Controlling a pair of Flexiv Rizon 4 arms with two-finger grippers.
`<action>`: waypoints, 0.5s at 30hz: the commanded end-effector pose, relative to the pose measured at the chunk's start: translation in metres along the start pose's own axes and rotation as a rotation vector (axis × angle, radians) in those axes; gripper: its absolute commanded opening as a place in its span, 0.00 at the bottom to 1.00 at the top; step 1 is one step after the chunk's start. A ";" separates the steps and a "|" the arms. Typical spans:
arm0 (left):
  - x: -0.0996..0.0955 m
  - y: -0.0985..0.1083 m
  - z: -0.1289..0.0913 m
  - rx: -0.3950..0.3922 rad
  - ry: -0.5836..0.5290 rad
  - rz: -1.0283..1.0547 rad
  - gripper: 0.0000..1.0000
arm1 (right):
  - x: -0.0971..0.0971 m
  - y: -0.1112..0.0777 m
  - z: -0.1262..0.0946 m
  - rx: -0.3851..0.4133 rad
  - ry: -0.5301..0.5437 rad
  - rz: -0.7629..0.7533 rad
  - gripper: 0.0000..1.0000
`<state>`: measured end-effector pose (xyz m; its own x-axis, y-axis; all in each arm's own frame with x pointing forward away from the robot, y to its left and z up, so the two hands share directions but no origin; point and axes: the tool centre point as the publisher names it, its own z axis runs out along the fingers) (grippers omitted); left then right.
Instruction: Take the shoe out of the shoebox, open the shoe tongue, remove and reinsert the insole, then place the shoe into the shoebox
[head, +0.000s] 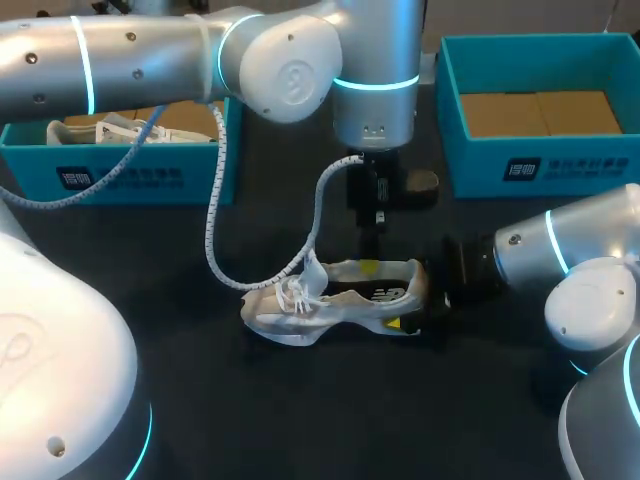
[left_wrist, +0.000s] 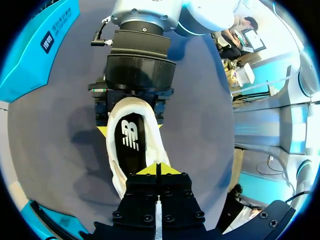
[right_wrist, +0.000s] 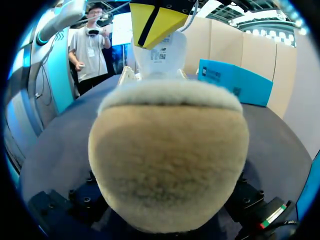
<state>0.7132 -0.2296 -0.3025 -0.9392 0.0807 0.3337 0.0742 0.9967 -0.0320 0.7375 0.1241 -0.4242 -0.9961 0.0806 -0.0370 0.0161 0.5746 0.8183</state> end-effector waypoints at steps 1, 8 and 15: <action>0.000 0.000 0.000 -0.001 0.000 0.001 0.00 | -0.001 0.000 0.003 0.007 -0.002 0.000 0.00; -0.010 0.003 0.012 -0.007 -0.027 -0.002 0.00 | -0.001 0.000 0.003 0.007 -0.002 0.000 0.00; -0.015 0.003 0.019 0.018 -0.059 -0.009 0.00 | -0.001 0.000 0.003 0.007 -0.002 0.000 0.00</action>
<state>0.7232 -0.2311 -0.3217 -0.9563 0.0715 0.2835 0.0634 0.9973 -0.0377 0.7375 0.1241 -0.4242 -0.9961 0.0806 -0.0370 0.0161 0.5746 0.8183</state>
